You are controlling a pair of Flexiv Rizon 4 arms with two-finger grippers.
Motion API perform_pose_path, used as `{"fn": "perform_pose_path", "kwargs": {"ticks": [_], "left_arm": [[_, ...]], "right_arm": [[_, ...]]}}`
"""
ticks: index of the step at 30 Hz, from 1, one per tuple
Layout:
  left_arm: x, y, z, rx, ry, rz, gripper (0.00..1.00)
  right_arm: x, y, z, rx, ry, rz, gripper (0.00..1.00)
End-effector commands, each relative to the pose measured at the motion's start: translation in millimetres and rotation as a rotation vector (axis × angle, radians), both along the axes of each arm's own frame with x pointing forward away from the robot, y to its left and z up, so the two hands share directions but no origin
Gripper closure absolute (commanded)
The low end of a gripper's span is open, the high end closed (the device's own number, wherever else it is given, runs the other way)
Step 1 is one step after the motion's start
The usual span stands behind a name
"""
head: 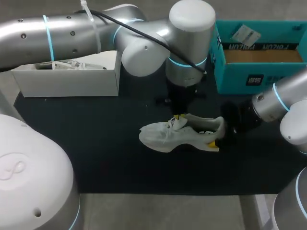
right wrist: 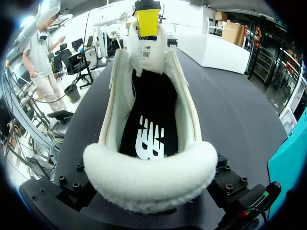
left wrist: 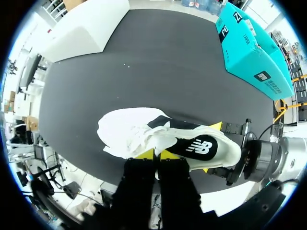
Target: Take the shoe out of the shoebox, open the shoe tongue, remove and reinsert the insole, then place the shoe into the shoebox
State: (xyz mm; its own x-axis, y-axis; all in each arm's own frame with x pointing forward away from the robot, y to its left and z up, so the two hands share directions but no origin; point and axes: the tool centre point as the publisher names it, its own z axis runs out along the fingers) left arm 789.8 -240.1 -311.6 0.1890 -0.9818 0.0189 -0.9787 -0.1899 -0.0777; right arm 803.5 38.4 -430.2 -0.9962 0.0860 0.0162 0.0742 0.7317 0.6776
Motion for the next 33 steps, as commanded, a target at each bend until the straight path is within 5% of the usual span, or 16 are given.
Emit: {"fn": "perform_pose_path", "kwargs": {"ticks": [1,20,22,26,27,29,33], "left_arm": [[0.2,24,7,-0.098,-0.016,0.005,1.0],[-1.7,78,-6,-0.049,-0.023,0.124,1.0],[-2.6,81,-10,-0.03,-0.023,0.134,0.73],[-4.7,86,-20,-0.024,-0.005,0.149,0.55],[-5.1,87,-23,-0.018,0.001,0.156,0.27],[-6.3,88,-27,-0.012,0.011,0.159,0.0],[-6.9,91,-34,0.001,0.027,0.178,0.0]], "right_arm": [[1.4,3,-4,-0.004,0.0,-0.002,1.0],[1.4,3,-4,-0.004,0.0,-0.002,1.0],[1.4,3,-4,-0.004,0.0,-0.002,1.0],[1.4,3,-4,-0.004,0.0,-0.002,1.0],[1.4,3,-4,-0.004,0.0,-0.002,1.0],[1.4,3,-4,-0.004,0.0,-0.002,1.0],[1.4,3,-4,-0.004,0.0,-0.002,1.0]]}}
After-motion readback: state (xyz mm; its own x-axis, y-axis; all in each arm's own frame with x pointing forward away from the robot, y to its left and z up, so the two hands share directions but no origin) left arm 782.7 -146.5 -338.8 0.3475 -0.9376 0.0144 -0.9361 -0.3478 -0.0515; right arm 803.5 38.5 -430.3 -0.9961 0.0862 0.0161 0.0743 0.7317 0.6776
